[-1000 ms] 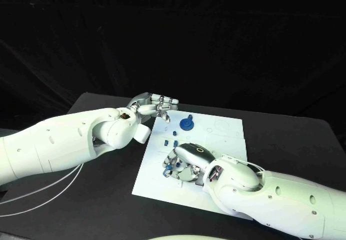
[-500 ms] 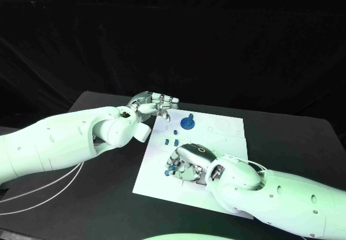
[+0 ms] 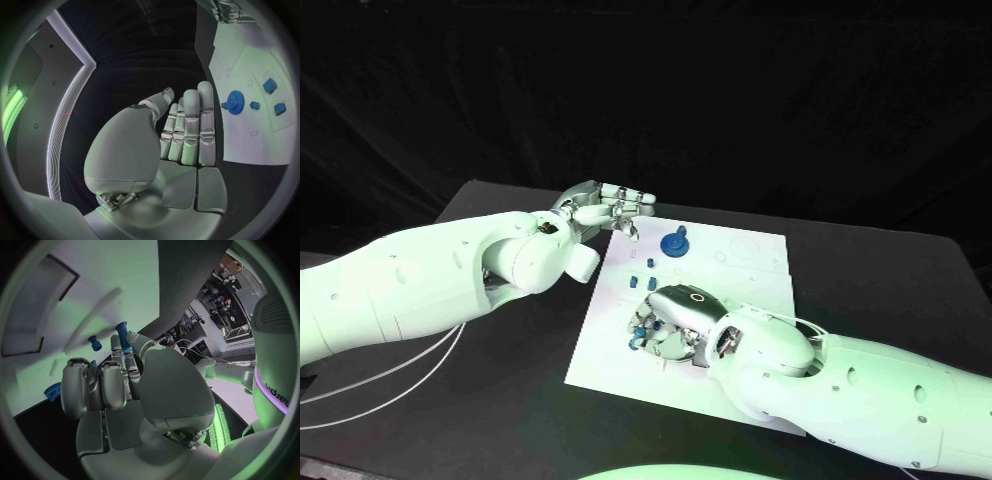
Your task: Assemble the parts on the task board
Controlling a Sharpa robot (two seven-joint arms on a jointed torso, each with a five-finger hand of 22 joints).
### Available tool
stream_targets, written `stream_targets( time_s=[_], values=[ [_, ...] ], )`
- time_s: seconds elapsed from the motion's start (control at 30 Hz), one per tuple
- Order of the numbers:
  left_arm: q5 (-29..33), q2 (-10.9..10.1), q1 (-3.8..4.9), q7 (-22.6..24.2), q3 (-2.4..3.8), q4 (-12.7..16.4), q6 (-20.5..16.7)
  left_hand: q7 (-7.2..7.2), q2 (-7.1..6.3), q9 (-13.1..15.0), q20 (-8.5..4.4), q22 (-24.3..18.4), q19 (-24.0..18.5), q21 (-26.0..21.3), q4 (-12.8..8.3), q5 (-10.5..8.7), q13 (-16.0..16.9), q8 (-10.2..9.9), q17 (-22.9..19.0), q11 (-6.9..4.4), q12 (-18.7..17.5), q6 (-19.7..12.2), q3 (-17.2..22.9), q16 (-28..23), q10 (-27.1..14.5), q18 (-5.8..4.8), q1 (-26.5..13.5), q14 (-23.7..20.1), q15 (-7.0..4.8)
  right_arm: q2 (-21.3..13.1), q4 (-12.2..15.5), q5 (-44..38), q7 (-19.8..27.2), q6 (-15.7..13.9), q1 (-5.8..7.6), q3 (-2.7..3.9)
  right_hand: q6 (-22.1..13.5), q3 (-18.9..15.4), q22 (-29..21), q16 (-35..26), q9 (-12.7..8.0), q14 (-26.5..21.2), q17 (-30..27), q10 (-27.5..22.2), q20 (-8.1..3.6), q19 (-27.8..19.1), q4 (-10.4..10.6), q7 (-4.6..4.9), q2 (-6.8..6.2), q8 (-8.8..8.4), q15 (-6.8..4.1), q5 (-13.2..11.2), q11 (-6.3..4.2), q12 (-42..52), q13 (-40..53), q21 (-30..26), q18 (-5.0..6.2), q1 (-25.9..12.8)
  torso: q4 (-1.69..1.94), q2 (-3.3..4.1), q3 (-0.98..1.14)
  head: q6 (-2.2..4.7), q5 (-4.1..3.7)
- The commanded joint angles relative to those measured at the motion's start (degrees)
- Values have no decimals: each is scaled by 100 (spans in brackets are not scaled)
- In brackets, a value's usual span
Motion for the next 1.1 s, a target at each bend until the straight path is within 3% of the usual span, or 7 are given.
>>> stream_targets(
  time_s=[0.03,0.5,0.73,0.93,1.1],
  values=[
    [-9,6,3,31,4,0,85,6,45,-6,24,7,8,3,-42,18,-8,30,-9,-11,37,-32,-1,39,-46,70,25,-36,-6,53,-16,-43,-19,193,-23,-27,-130,-20,947,1,-33,220,-16,-196,59,9,61,40,-141,-60,88,45,28,-77,-35,-77,-8,-230,26,-7,-9,-5,-29],
    [-9,0,3,21,4,-14,86,6,45,-6,24,7,8,3,-42,18,-8,30,-9,-11,37,-32,-1,39,-46,70,25,-36,-6,55,2,-17,-6,71,-23,-39,-404,-233,802,-70,-108,177,-141,-612,150,-161,135,74,-333,-60,171,110,127,-209,-120,-481,72,-447,36,-17,-15,3,-53],
    [-9,-4,3,10,4,-17,91,6,45,-6,24,7,8,3,-42,18,-8,30,-9,-11,37,-32,-1,39,-46,70,25,-36,-6,-43,84,-19,19,-242,-22,-40,-654,-513,590,-308,-175,37,-488,-1076,205,-403,119,99,-368,-51,223,122,184,-200,-181,-1046,177,-462,51,-21,-18,20,-90],
    [-9,-19,3,4,3,-23,91,7,52,-6,24,11,6,7,-49,18,-9,38,-12,-10,52,-37,1,45,-52,69,30,-42,-5,-295,319,-2,68,-459,7,-30,-846,-839,451,-442,-216,-49,-682,-1387,234,-540,113,31,-394,-46,252,166,219,-93,-205,-1399,235,-452,52,-26,-22,24,-126],
    [-9,-36,3,5,1,-32,86,7,52,-6,24,11,6,7,-49,18,-9,38,-12,-10,52,-37,1,45,-52,69,30,-42,-5,-751,713,135,129,-582,163,-5,-842,-1093,397,-481,-211,-69,-748,-1474,242,-564,122,-20,-337,-25,253,231,218,102,-193,-1527,254,-397,59,-32,-27,49,-202]
  ],
)
